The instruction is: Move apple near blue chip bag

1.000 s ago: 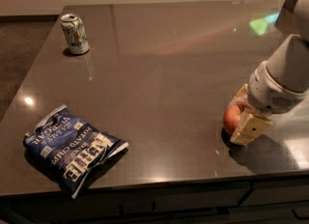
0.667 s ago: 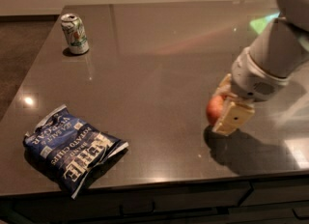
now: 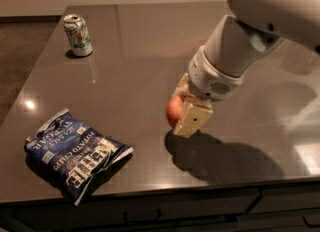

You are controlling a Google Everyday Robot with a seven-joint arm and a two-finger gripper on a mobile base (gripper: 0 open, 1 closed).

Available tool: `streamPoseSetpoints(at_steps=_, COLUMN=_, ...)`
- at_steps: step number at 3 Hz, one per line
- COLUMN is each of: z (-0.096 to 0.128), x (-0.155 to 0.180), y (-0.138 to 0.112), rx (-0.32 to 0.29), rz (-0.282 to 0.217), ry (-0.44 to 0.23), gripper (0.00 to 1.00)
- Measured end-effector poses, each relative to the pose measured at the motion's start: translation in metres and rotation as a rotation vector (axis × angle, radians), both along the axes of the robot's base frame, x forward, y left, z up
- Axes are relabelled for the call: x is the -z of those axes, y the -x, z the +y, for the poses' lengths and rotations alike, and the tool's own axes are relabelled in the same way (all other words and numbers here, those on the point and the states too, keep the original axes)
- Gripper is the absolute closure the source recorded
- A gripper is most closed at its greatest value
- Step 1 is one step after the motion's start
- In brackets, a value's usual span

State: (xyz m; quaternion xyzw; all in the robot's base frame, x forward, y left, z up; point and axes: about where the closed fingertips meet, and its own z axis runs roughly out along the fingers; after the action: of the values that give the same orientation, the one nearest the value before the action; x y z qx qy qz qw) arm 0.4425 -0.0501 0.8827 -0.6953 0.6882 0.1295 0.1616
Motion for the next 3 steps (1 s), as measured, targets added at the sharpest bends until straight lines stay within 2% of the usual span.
streamPoseSetpoints(at_steps=1, z=0.040, x=0.001, y=-0.007, rx=-0.079, rz=-0.024, ry=-0.031, gripper=1.00)
streamPoseSetpoints(at_steps=2, z=0.070, x=0.008, y=-0.012, rx=-0.151, rz=-0.025, ry=-0.048, gripper=1.00)
streamPoseSetpoints(at_steps=3, z=0.089, x=0.016, y=-0.010, rx=-0.211, rz=-0.019, ry=-0.057, gripper=1.00)
